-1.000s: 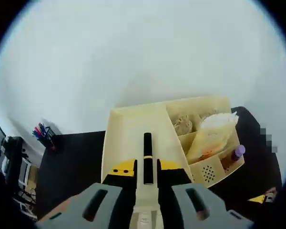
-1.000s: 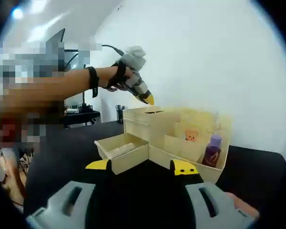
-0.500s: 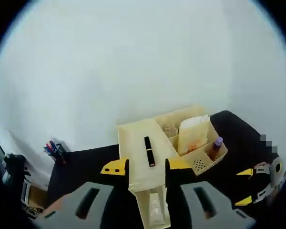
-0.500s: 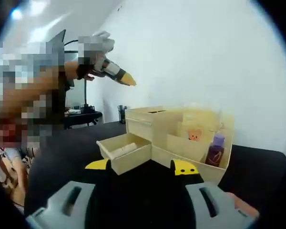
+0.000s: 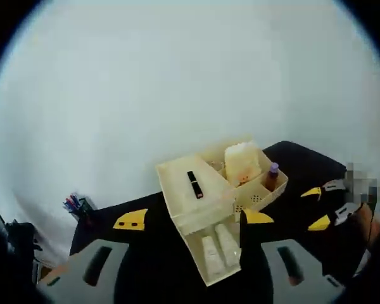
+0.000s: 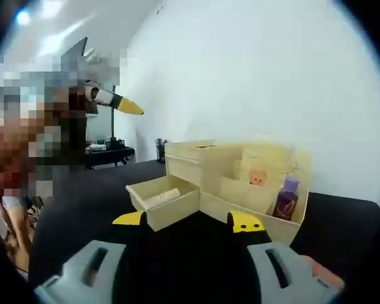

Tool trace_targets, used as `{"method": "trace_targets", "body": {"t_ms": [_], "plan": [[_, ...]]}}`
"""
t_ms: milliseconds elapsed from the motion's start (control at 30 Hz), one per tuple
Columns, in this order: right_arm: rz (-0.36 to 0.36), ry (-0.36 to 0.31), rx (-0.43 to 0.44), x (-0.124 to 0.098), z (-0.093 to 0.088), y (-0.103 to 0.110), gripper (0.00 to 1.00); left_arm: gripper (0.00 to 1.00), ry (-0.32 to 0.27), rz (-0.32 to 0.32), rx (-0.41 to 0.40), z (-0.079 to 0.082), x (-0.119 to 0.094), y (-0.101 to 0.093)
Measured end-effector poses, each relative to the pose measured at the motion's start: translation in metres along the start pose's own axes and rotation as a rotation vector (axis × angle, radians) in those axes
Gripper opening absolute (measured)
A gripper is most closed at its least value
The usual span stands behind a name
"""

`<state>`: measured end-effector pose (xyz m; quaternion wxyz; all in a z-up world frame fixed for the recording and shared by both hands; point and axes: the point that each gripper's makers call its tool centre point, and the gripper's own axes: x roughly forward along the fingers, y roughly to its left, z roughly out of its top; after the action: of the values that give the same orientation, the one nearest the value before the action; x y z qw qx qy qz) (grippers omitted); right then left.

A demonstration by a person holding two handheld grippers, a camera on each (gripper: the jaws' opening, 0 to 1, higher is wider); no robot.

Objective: Open the drawer, pick up the cosmetic bottles from the table one by one, place them into the drawer, release the gripper, close the drawer, and move the gripper away

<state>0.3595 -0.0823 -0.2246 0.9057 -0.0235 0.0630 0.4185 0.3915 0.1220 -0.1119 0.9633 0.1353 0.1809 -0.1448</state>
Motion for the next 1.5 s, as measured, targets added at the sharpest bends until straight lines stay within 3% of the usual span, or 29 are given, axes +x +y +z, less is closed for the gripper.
{"method": "trace_targets", "body": {"t_ms": [133,233,433,533,700,800,967,1067,1167,1333,1500], "plan": [[0.006,0.001,-0.007,0.001,-0.001,0.002,0.46,0.69,-0.02,-0.043,0.062,-0.02,-0.01,-0.022],[0.009,0.011,-0.017,0.005,-0.005,0.007,0.46,0.75,-0.034,-0.069,0.064,-0.035,-0.013,-0.033],[0.022,0.018,-0.057,0.011,-0.01,0.021,0.48,0.83,-0.068,-0.098,0.067,-0.061,-0.012,-0.039],[0.034,0.004,-0.054,0.015,-0.009,0.026,0.63,0.88,-0.13,-0.131,0.068,-0.065,-0.014,-0.04],[0.014,0.005,-0.07,0.026,-0.017,0.031,0.65,0.91,-0.159,-0.157,0.062,-0.09,-0.013,-0.034],[0.01,0.009,-0.09,0.031,-0.022,0.031,0.66,0.9,-0.183,-0.199,0.024,-0.112,-0.009,-0.032],[-0.009,-0.019,-0.11,0.036,-0.021,0.028,0.68,0.87,-0.204,-0.217,-0.023,-0.139,0.0,-0.027],[-0.028,-0.024,-0.116,0.039,-0.022,0.025,0.68,0.86,-0.209,-0.231,-0.047,-0.15,0.007,-0.031],[-0.048,-0.008,-0.141,0.043,-0.028,0.024,0.69,0.86,-0.198,-0.22,-0.008,-0.158,0.015,-0.032],[-0.053,0.007,-0.181,0.048,-0.036,0.03,0.73,0.85,-0.229,-0.268,0.055,-0.164,0.023,-0.04],[-0.062,-0.034,-0.226,0.053,-0.03,0.029,0.87,0.87,-0.231,-0.333,0.009,-0.187,0.028,-0.043]]}}
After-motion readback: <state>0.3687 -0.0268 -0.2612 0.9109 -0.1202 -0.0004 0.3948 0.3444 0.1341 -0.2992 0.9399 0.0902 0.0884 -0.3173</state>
